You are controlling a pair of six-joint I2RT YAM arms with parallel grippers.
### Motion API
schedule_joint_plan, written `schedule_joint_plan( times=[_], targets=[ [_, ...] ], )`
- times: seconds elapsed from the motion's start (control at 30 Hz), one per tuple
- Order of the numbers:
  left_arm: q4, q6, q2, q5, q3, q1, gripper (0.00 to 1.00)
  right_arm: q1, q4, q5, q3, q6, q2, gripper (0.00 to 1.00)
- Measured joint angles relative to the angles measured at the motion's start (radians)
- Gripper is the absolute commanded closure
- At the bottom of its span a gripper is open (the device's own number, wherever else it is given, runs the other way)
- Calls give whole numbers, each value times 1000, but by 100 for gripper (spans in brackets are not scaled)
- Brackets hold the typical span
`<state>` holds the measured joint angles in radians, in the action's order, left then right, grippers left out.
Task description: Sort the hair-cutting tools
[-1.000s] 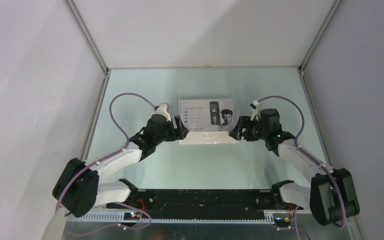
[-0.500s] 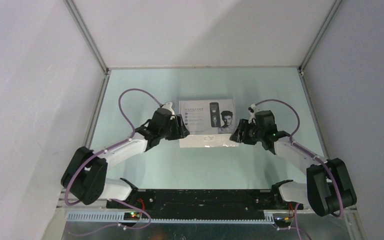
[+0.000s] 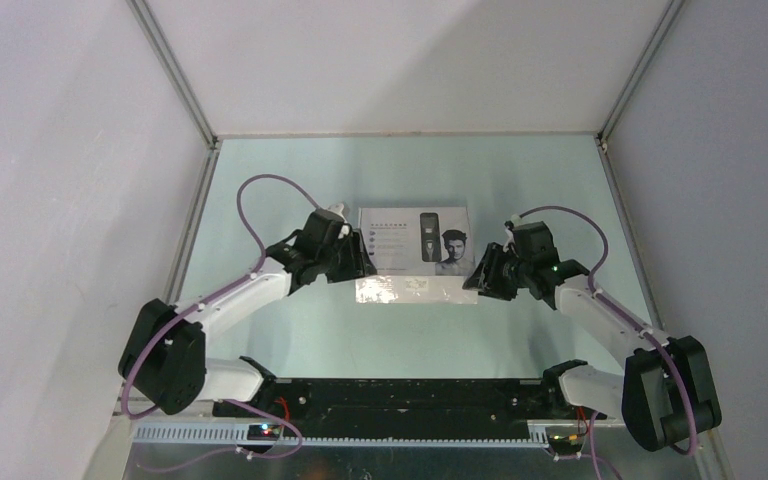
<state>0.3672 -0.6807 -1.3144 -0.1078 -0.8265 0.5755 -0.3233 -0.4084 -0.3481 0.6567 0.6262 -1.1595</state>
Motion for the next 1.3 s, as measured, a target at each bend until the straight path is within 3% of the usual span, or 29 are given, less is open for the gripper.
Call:
schedule_joint_plan(
  times=[0.43,1.3],
  targets=[
    [114,-9,-3,-11,-64,0,42,11,-222,-16,135,55,-63,71],
    [178,-8,-27,-18,-101,17,40,17,-237,-13,143,66,-105,64]
  ],
)
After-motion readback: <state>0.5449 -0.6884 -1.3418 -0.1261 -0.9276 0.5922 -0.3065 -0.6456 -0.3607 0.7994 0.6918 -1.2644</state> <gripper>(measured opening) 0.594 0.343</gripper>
